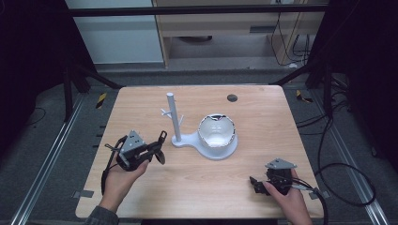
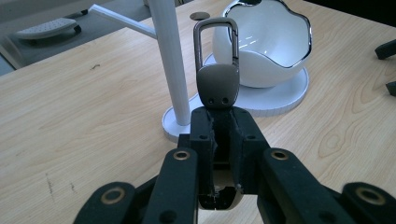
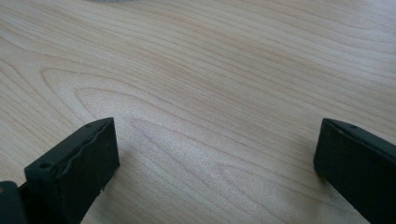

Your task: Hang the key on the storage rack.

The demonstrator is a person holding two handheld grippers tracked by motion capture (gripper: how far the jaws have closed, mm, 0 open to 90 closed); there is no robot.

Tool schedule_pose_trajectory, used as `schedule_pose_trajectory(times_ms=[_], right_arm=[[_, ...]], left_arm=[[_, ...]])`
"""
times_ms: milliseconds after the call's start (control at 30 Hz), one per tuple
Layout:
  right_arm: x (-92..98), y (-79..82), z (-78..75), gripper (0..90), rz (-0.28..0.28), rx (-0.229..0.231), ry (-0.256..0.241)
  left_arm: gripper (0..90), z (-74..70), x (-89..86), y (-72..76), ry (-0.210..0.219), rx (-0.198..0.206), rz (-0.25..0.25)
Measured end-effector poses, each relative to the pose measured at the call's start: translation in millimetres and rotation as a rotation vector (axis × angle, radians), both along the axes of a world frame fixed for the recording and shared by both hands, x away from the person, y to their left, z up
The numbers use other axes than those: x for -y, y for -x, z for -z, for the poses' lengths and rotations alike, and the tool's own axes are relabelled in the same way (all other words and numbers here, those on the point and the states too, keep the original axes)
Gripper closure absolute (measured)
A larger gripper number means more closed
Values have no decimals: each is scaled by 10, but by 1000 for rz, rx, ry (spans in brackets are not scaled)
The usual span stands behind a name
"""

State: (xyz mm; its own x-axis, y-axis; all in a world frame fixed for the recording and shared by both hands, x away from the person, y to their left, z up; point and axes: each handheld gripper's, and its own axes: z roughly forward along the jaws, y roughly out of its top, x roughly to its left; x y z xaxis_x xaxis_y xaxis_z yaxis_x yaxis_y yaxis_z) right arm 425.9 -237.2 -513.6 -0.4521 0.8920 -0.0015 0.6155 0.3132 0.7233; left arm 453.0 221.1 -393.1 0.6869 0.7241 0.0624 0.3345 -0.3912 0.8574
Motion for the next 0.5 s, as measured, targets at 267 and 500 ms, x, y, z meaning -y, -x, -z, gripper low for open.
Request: schedule_pose_trajectory(times_ms=[267, 500], right_arm=[[0, 0, 0, 5, 0, 0, 1], [0, 0, 0, 5, 0, 0, 0]], left_arm=[[804, -52, 11, -1, 2, 14, -2], [804, -111, 14, 11, 18, 35, -9]])
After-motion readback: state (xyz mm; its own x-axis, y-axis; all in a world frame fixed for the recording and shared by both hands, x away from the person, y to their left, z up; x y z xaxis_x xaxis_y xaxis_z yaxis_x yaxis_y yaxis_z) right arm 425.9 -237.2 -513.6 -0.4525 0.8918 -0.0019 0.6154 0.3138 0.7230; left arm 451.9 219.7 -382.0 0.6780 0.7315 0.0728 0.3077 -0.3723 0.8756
